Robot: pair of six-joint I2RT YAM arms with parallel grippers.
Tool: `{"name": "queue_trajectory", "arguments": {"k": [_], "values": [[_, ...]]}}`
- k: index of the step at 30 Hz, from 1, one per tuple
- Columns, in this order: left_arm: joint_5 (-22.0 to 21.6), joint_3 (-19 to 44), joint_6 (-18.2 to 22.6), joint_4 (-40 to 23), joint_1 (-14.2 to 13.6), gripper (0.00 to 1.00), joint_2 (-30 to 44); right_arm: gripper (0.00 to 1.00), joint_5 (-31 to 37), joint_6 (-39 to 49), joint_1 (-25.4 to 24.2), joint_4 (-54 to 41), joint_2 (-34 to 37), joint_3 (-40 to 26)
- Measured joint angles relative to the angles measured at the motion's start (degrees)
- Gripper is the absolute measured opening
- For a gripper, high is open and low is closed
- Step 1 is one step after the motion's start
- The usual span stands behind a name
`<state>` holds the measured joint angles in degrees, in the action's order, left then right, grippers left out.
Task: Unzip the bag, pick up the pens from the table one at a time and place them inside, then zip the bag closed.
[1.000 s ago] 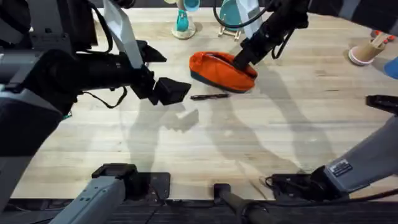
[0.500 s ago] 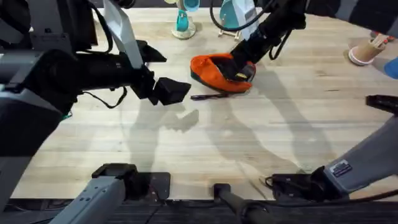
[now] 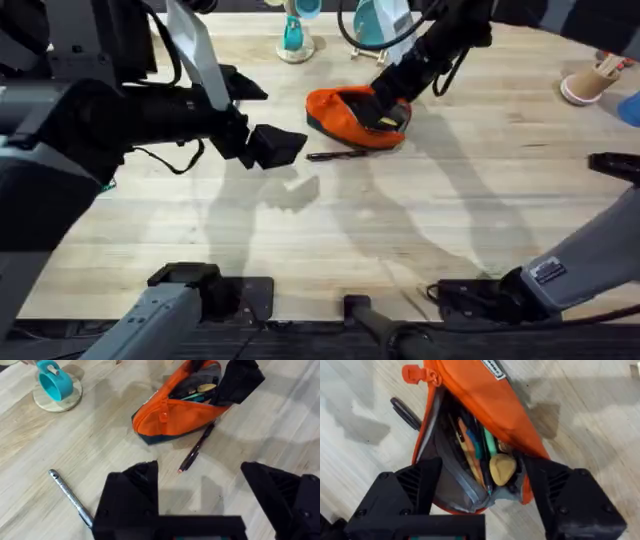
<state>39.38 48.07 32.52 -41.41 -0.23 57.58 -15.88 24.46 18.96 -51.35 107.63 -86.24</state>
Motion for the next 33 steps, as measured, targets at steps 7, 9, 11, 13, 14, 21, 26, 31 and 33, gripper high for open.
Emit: {"name": "queue_trajectory", "arguments": {"k": [7,9,11,13,14,21,26,31,33], "values": [[-0.01,0.00,0.01,0.00,0.00,0.993,-0.01,0.996,0.49,-0.26,-0.10,-4.00,0.00,-4.33],[-0.01,0.00,0.01,0.00,0.00,0.992,0.00,0.996,0.68,-0.41,-0.11,-5.55,0.00,-7.43],[-0.01,0.00,0.00,0.00,0.00,0.993,0.00,0.996,0.93,-0.50,-0.17,-9.83,-0.01,-13.25],[-0.01,0.00,-0.01,0.02,0.00,0.993,-0.02,0.996,1.01,-1.13,-0.17,-12.42,0.00,-16.01],[0.00,0.00,0.00,0.09,0.00,0.993,0.00,0.996,1.07,-1.61,-0.17,-13.46,-0.01,-17.19],[-0.01,0.00,0.15,0.24,0.00,0.994,-0.02,0.996,1.11,-3.43,-0.28,-21.62,0.00,-25.46],[-0.03,0.00,2.28,0.24,0.00,0.993,0.00,0.996,1.11,-3.47,-0.28,-22.53,0.00,-25.46],[-0.70,0.00,5.22,0.26,0.00,0.992,0.00,0.996,1.11,-3.47,-0.28,-23.32,0.00,-25.46],[-2.35,0.00,5.37,0.26,0.17,0.993,-0.02,0.996,1.11,-3.47,-0.28,-23.32,-0.02,-25.46]]}}
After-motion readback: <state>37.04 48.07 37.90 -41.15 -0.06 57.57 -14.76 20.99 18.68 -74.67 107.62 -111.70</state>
